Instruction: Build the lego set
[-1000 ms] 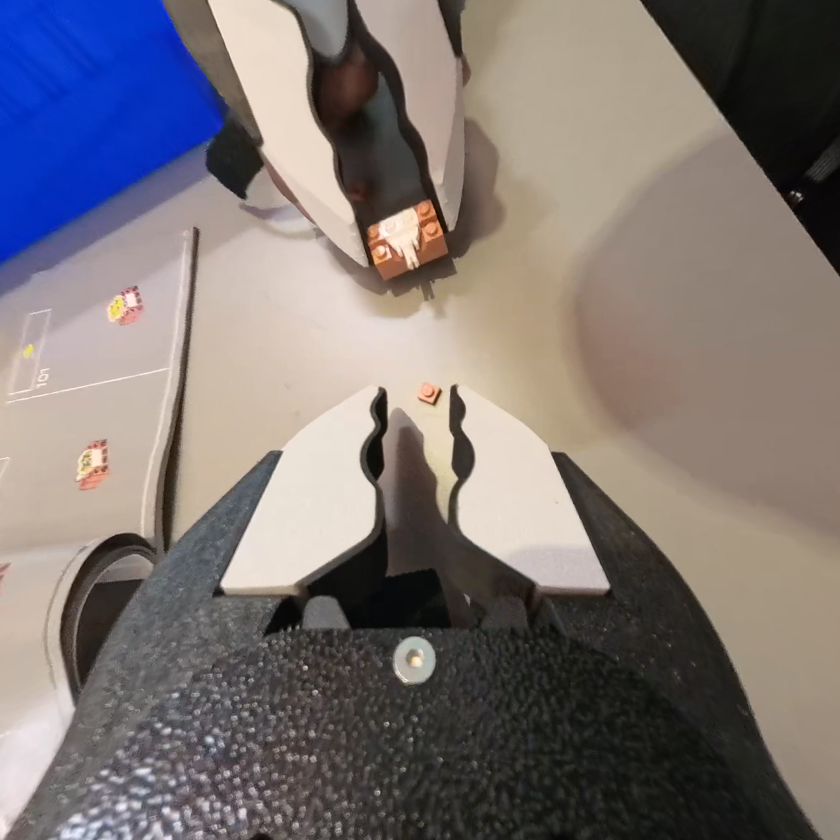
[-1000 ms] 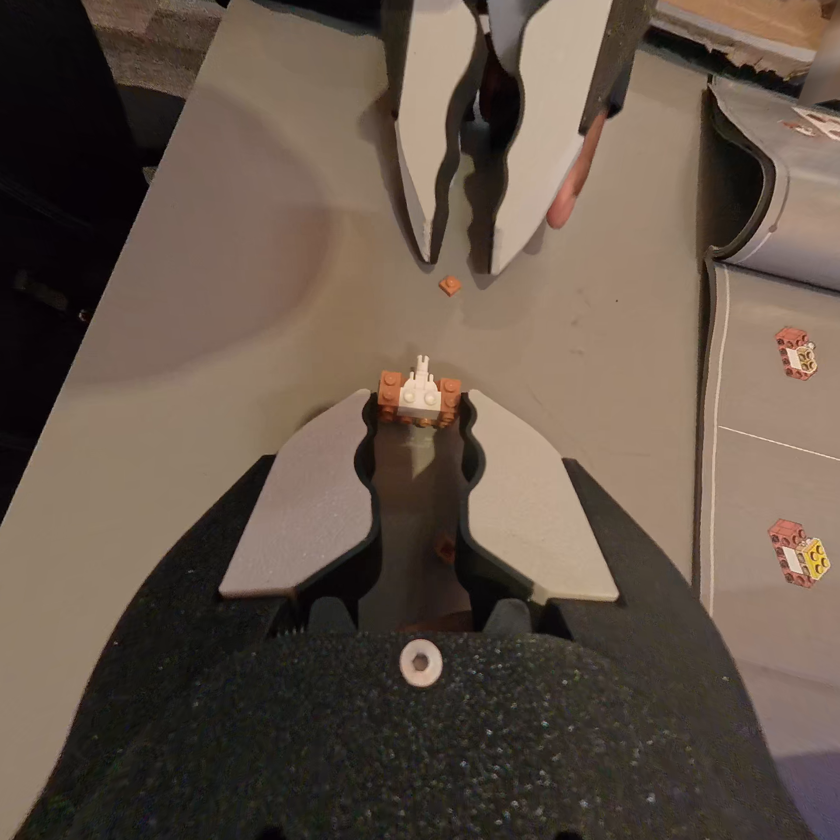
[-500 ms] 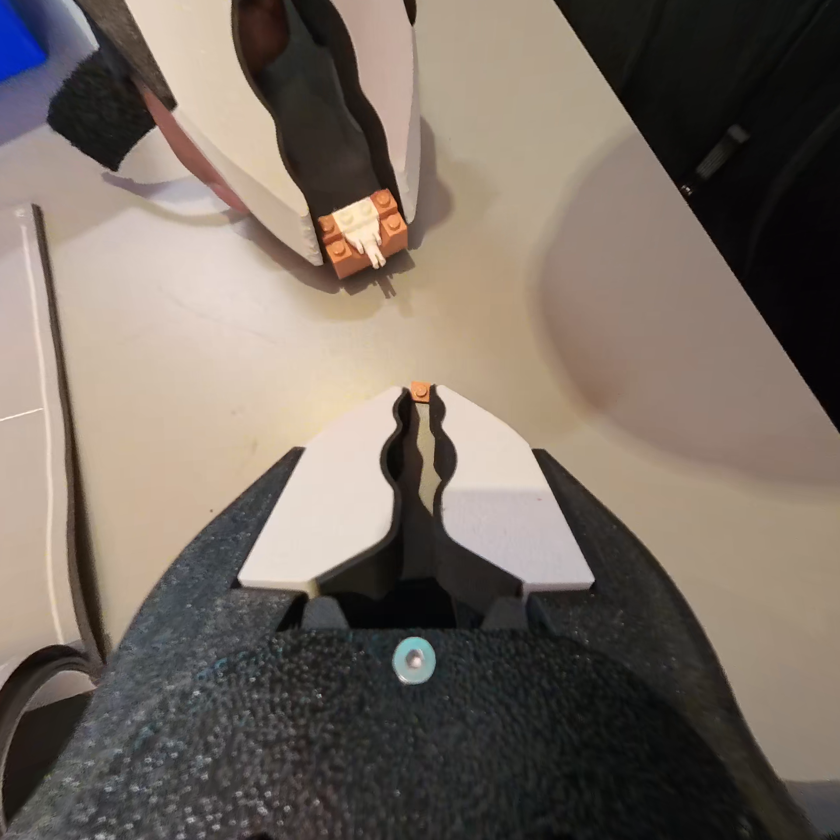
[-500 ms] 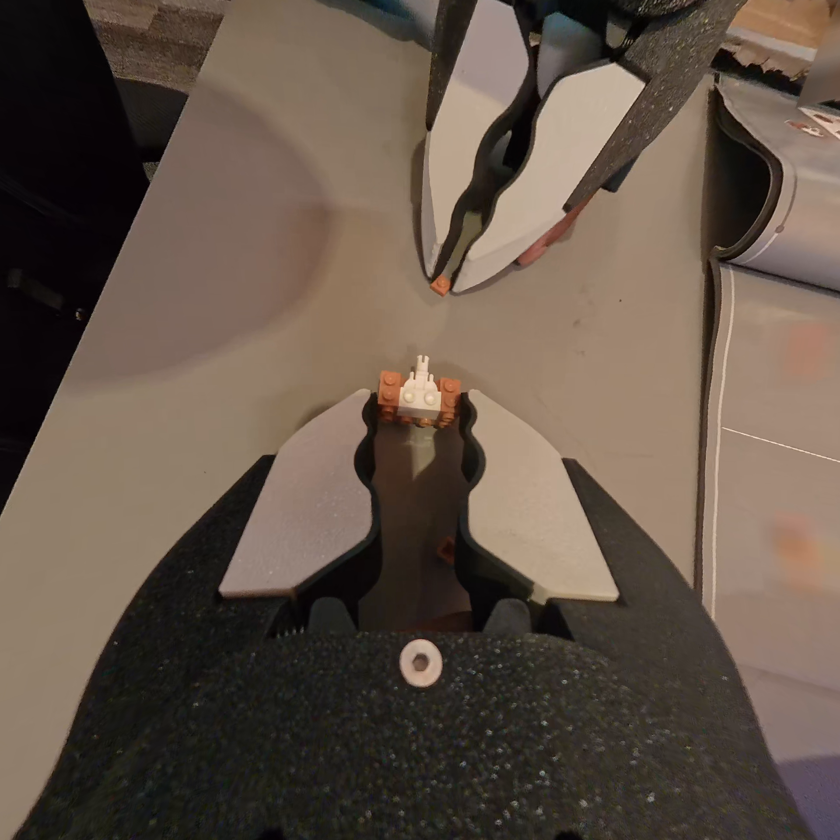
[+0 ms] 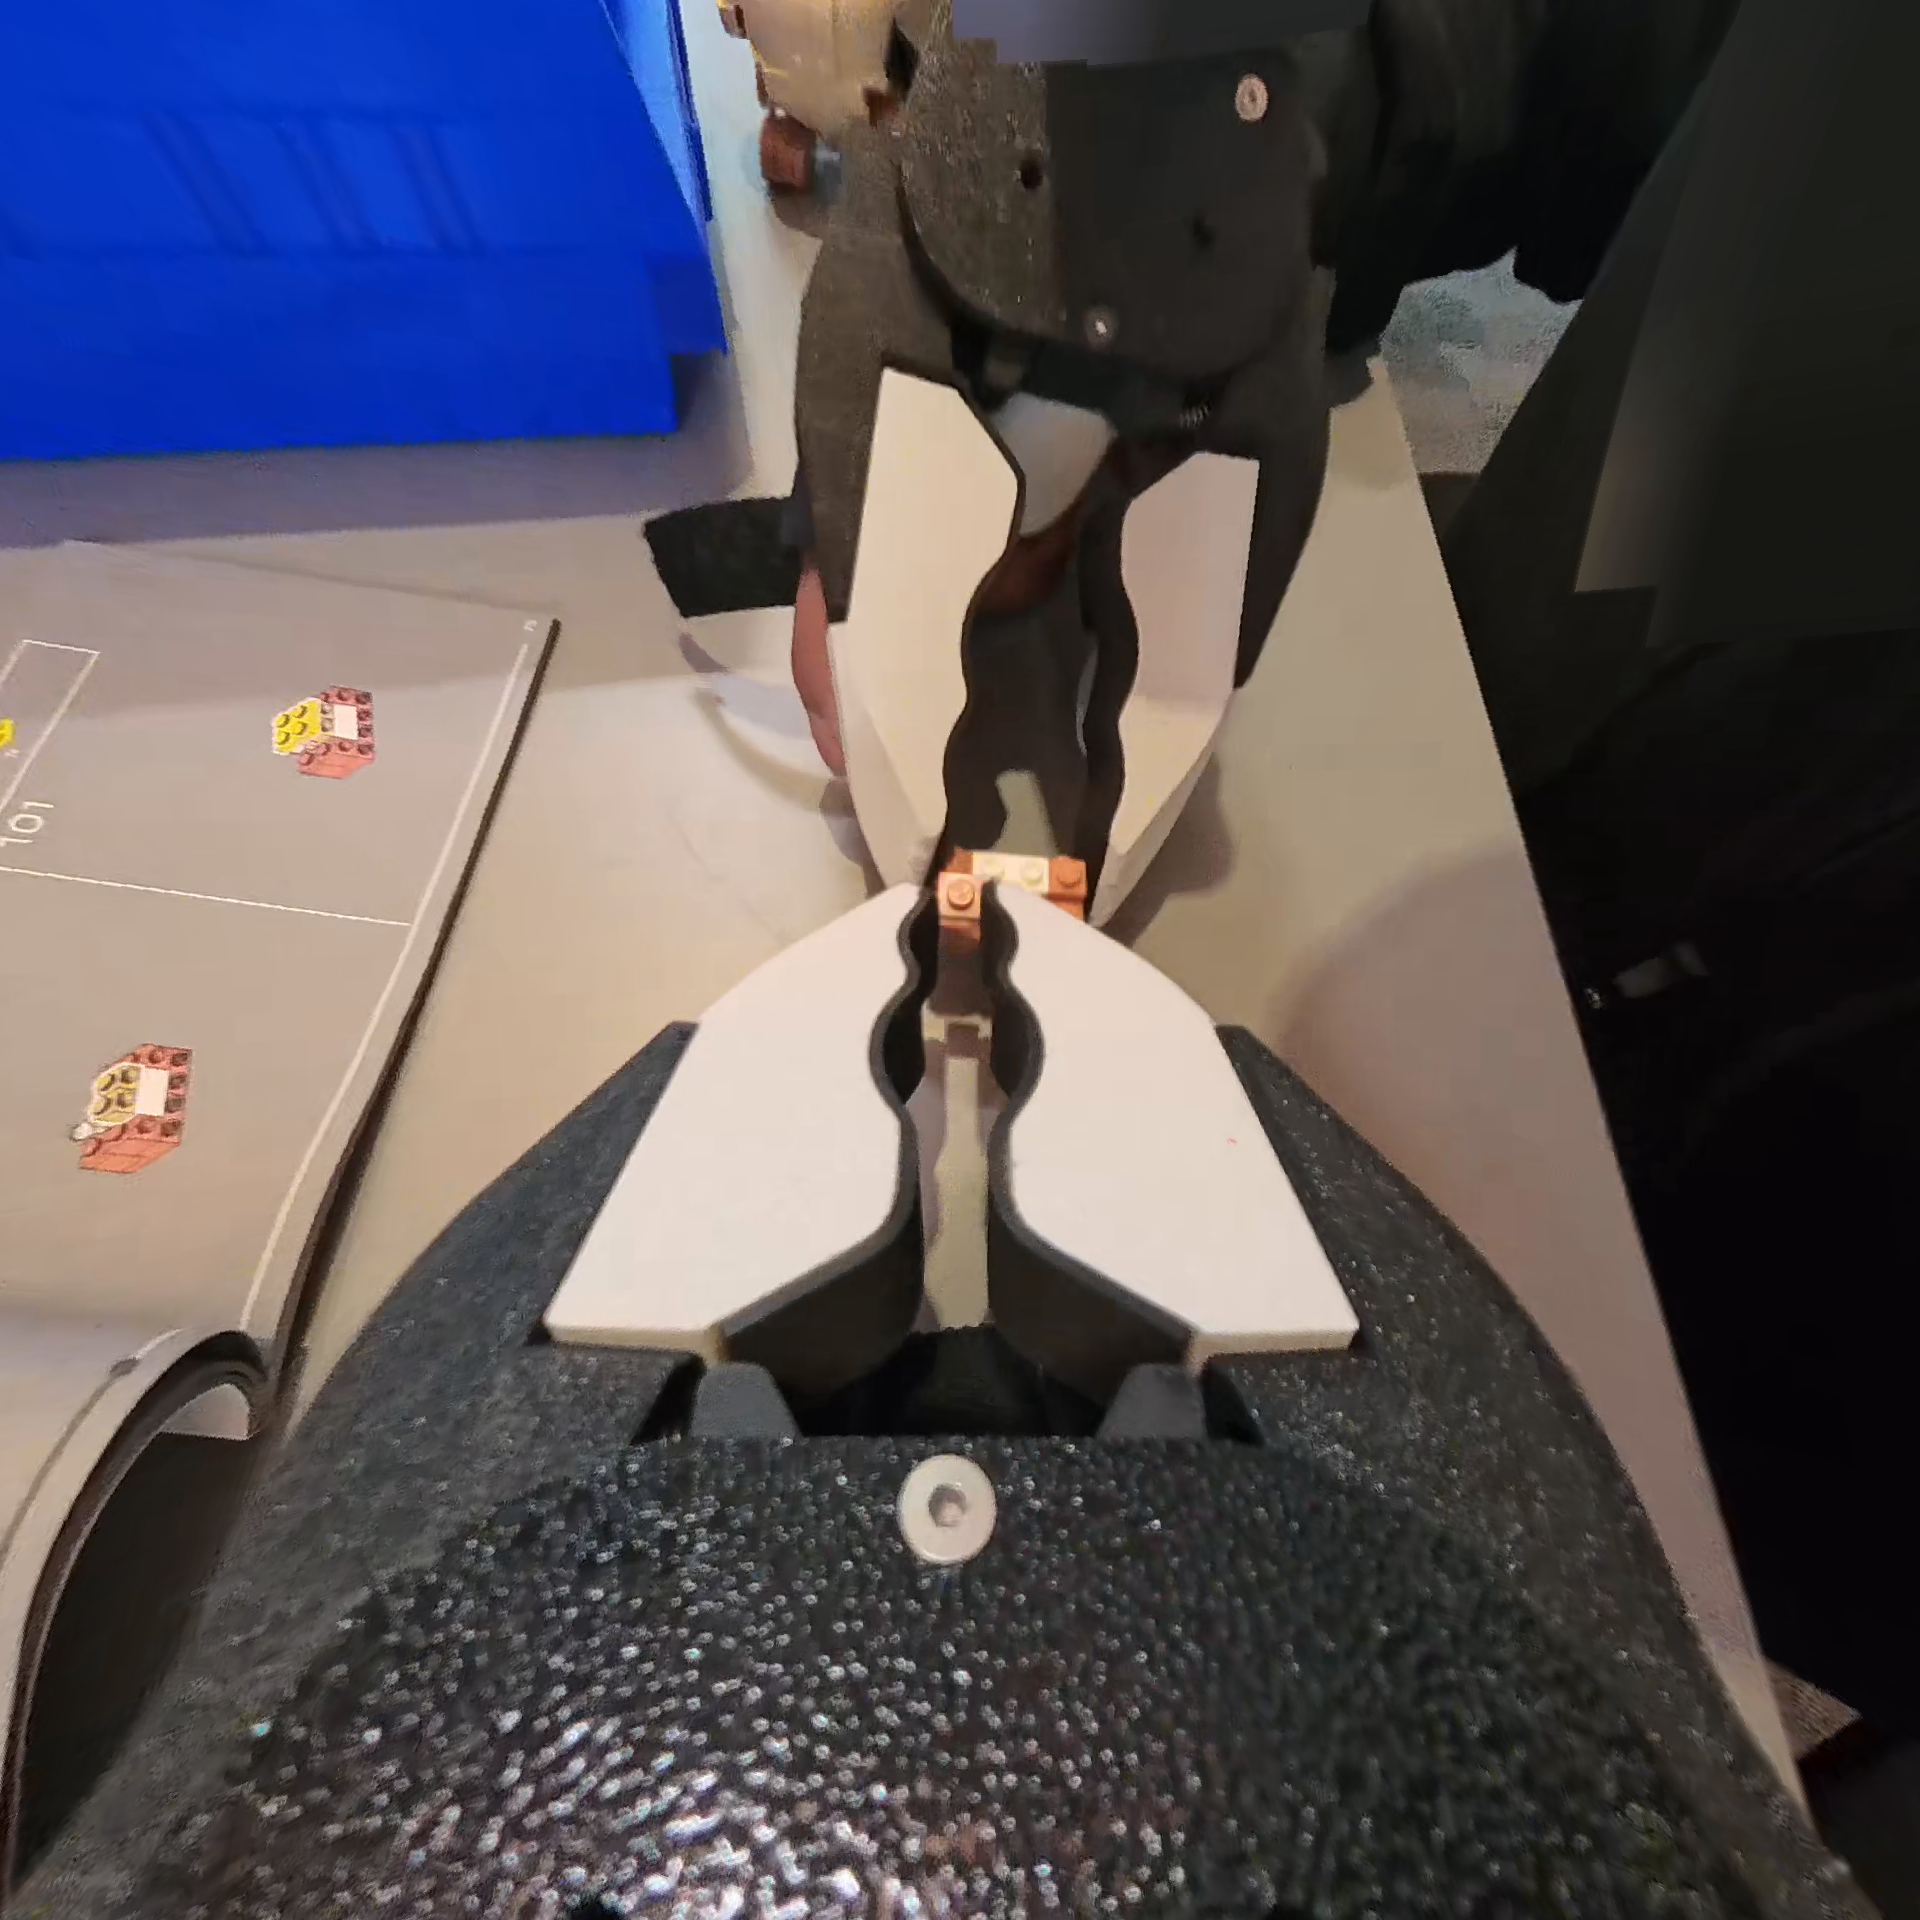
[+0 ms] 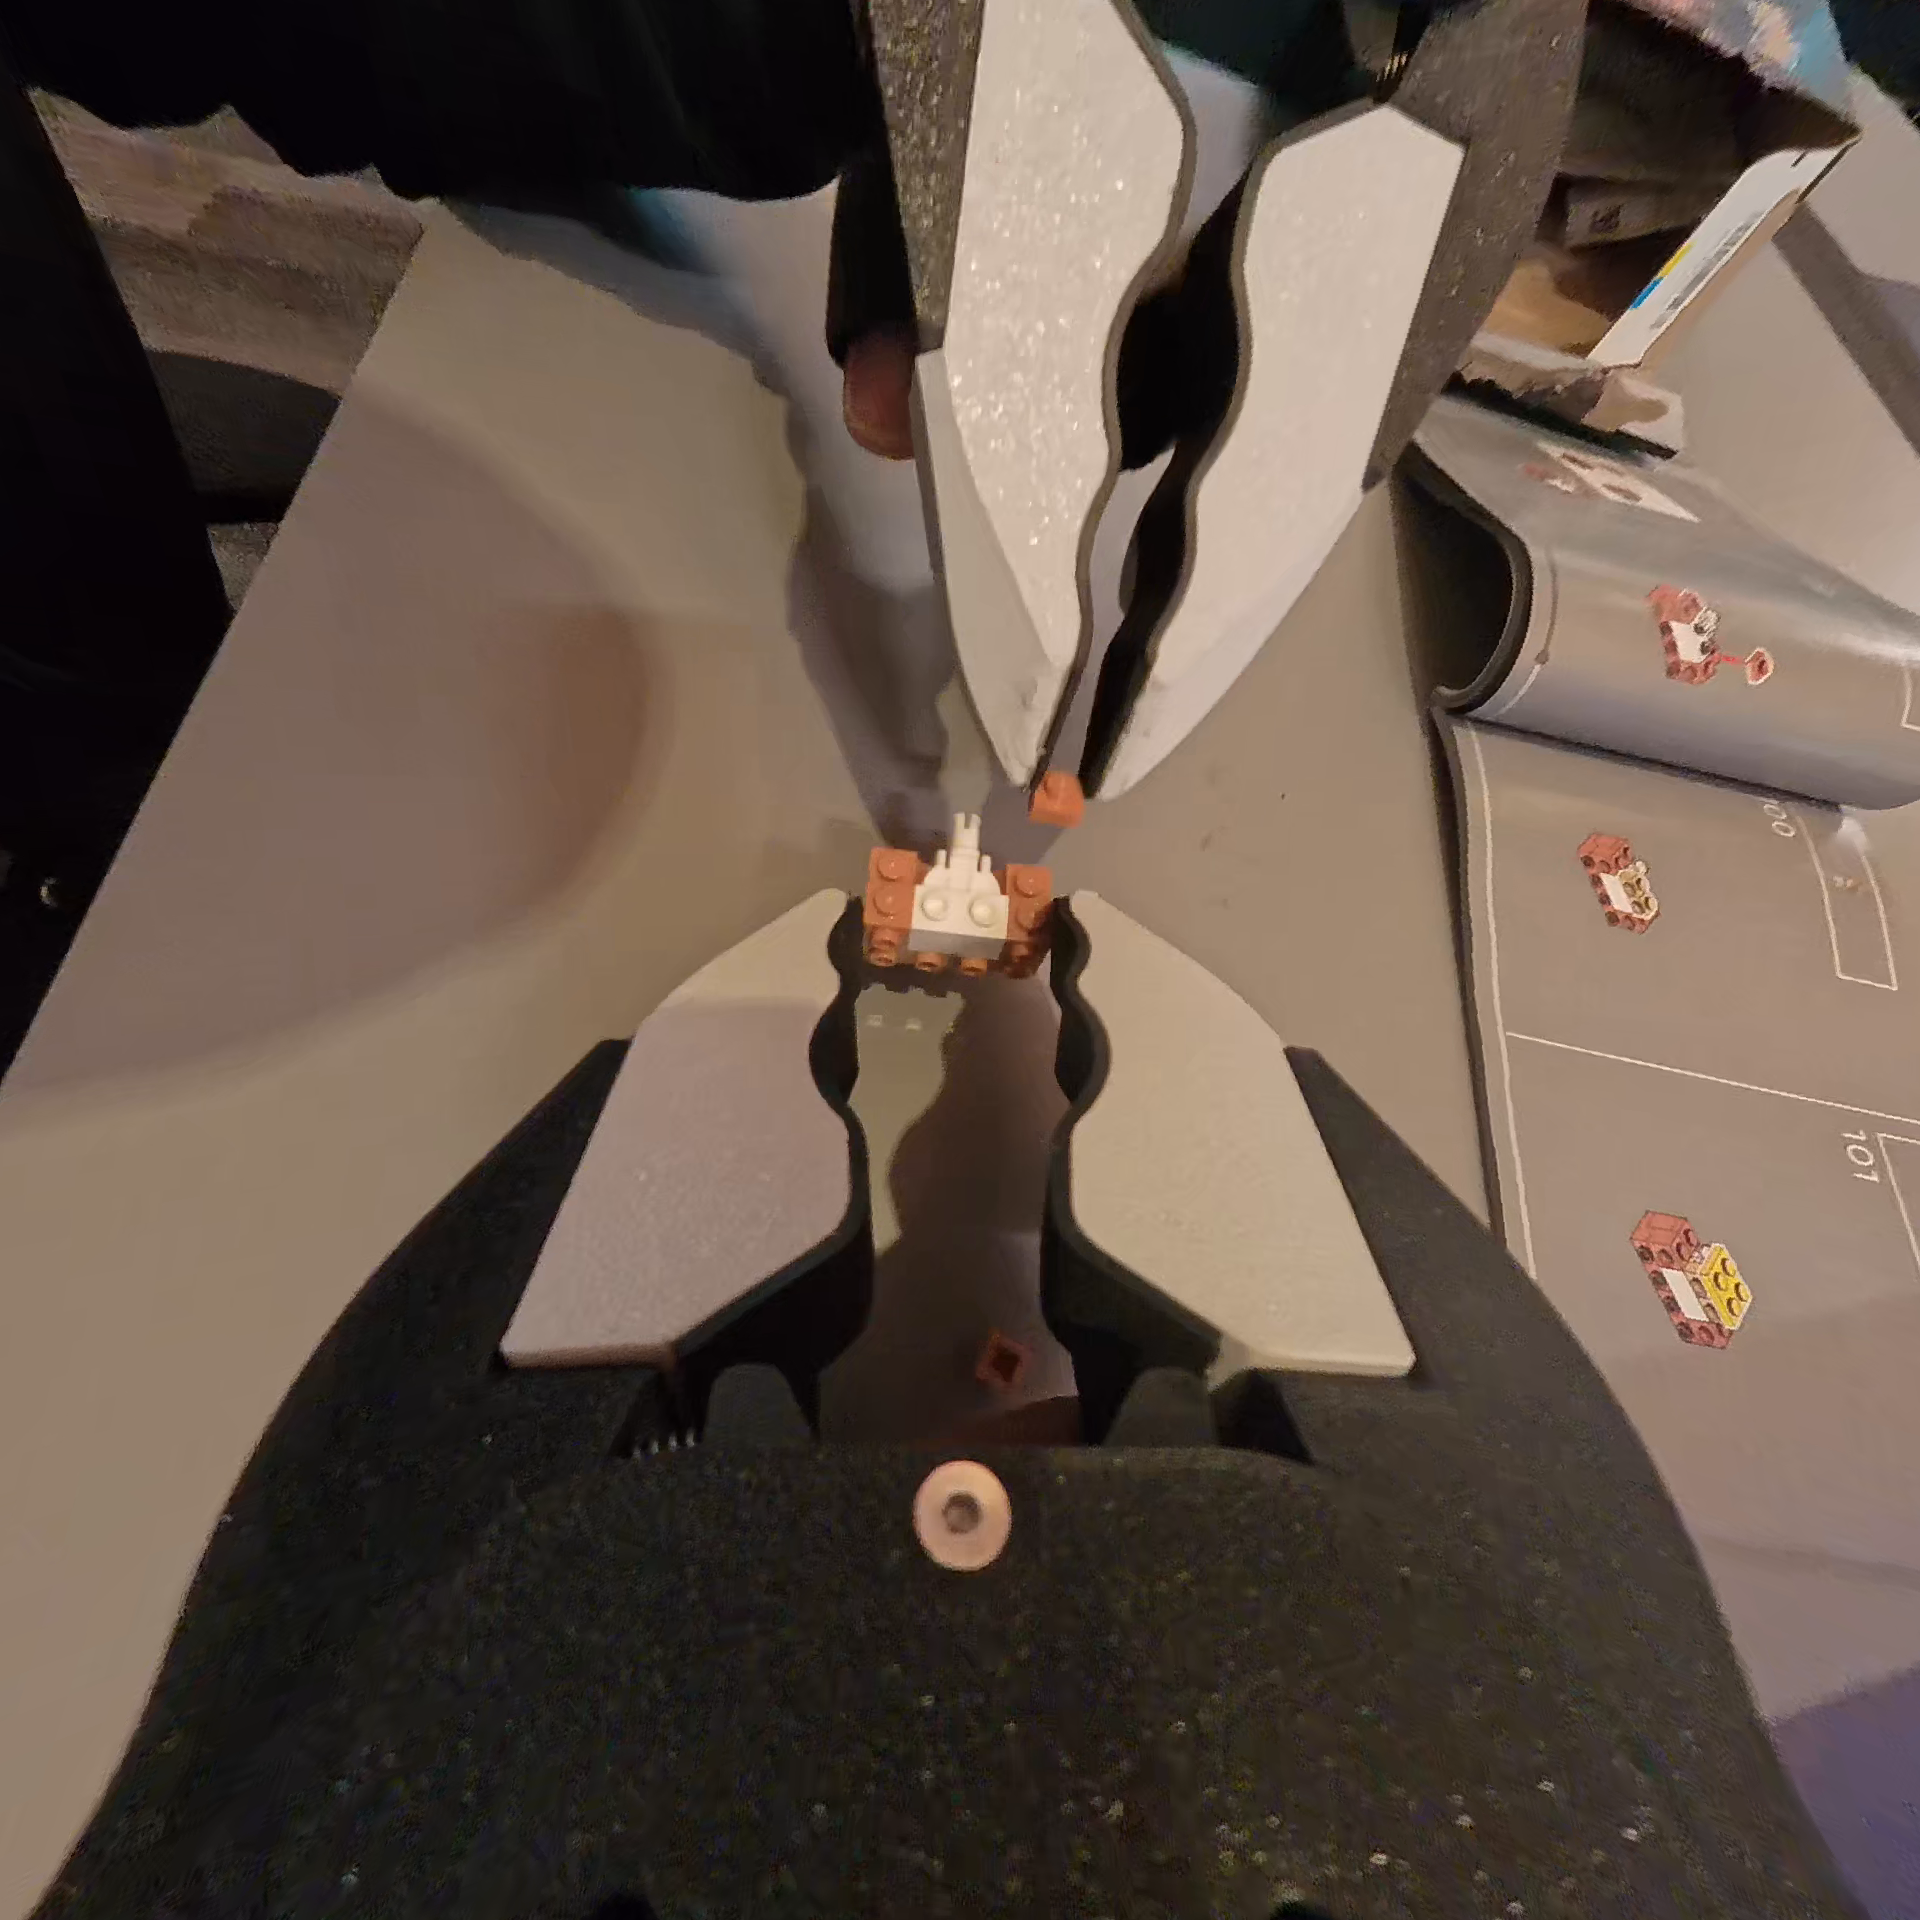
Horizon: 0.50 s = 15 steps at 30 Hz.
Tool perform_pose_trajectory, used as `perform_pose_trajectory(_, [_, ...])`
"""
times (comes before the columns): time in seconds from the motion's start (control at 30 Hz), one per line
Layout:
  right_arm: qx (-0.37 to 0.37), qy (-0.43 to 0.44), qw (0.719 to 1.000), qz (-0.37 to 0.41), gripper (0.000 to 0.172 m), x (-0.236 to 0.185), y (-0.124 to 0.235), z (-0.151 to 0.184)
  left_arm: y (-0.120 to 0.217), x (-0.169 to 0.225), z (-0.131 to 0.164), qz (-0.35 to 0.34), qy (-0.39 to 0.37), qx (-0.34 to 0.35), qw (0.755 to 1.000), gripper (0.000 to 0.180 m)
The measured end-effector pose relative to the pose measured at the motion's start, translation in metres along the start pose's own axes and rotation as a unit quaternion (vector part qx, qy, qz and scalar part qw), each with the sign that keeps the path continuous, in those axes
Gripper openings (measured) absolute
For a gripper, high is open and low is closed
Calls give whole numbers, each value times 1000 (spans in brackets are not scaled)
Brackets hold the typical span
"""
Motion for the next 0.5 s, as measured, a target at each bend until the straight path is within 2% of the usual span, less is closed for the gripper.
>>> perform_pose_trajectory(0.17, [11,-3,1000,8,34,0,0,-2,-5,1,0,-20,-19,-35,999,7])
perform_pose_trajectory(0.5, [19,-6,1000,10,34,1,1,-3,-10,3,-2,-33,-38,-63,997,7])
Point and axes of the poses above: each gripper's, where its closed fingertips meet, y back along the fingers, z out of its underside, x = y × z across the jaws, the point moved 8 cm from there along y, back along the fingers, and after that the axes turned 12 degrees about x, right-handed, at the moved point
